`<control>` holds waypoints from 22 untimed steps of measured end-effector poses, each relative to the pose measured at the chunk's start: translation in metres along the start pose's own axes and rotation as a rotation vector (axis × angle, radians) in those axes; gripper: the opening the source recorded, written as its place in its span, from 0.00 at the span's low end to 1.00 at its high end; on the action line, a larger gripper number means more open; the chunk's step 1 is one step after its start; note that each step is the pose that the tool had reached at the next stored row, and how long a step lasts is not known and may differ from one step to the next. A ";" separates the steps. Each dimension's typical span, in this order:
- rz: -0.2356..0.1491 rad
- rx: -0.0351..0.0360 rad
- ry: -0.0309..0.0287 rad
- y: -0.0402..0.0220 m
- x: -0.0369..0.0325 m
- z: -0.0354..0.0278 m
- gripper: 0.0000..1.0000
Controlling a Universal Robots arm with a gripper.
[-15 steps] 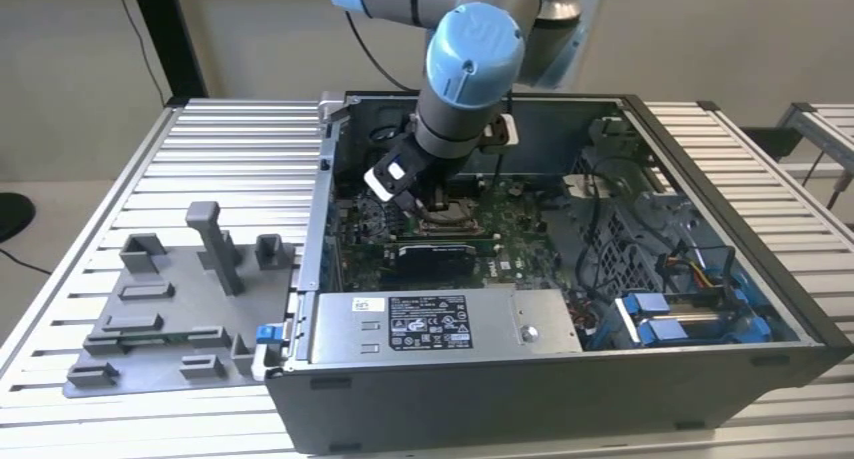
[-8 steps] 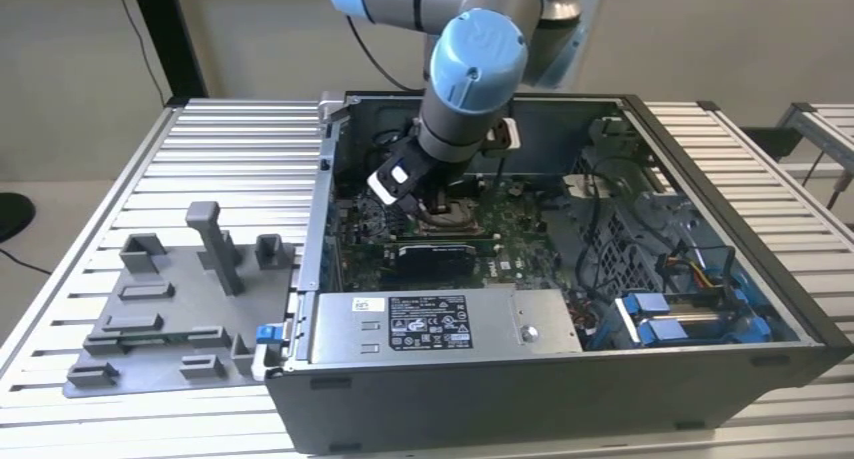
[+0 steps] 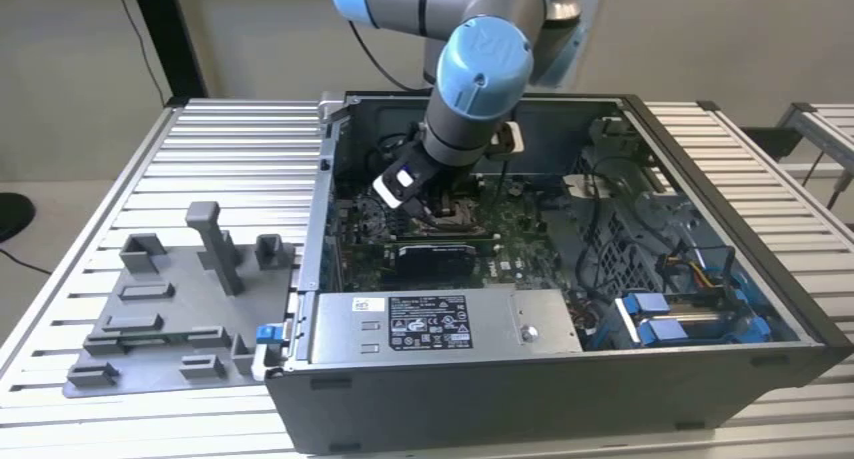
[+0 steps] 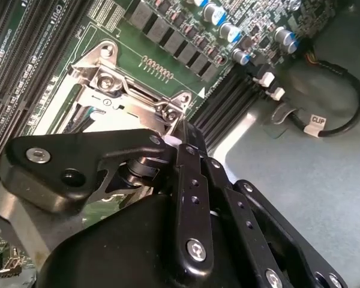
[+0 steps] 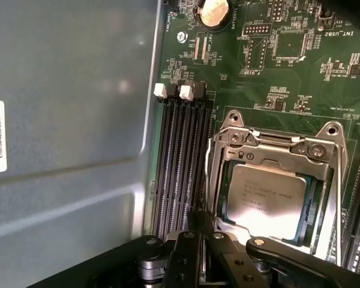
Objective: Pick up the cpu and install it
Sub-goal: 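Close the cpu cover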
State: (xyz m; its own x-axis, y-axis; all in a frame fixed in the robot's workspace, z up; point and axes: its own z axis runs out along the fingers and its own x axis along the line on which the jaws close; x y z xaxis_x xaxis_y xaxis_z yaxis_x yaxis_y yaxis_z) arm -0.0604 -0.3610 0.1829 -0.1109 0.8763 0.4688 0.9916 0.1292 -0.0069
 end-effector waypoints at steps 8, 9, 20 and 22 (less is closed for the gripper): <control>-0.002 -0.0003 0.0092 0.0023 -0.0018 0.0028 0.00; -0.002 -0.0007 0.0118 0.0029 -0.0019 0.0029 0.00; -0.003 -0.0012 0.0210 -0.0038 0.0034 -0.0122 0.00; -0.004 -0.0022 0.0216 -0.0106 0.0031 -0.0135 0.00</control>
State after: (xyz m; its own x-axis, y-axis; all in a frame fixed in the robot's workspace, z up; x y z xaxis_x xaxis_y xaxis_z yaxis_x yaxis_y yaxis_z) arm -0.0704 -0.3659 0.1963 -0.1131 0.8656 0.4878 0.9913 0.1313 -0.0032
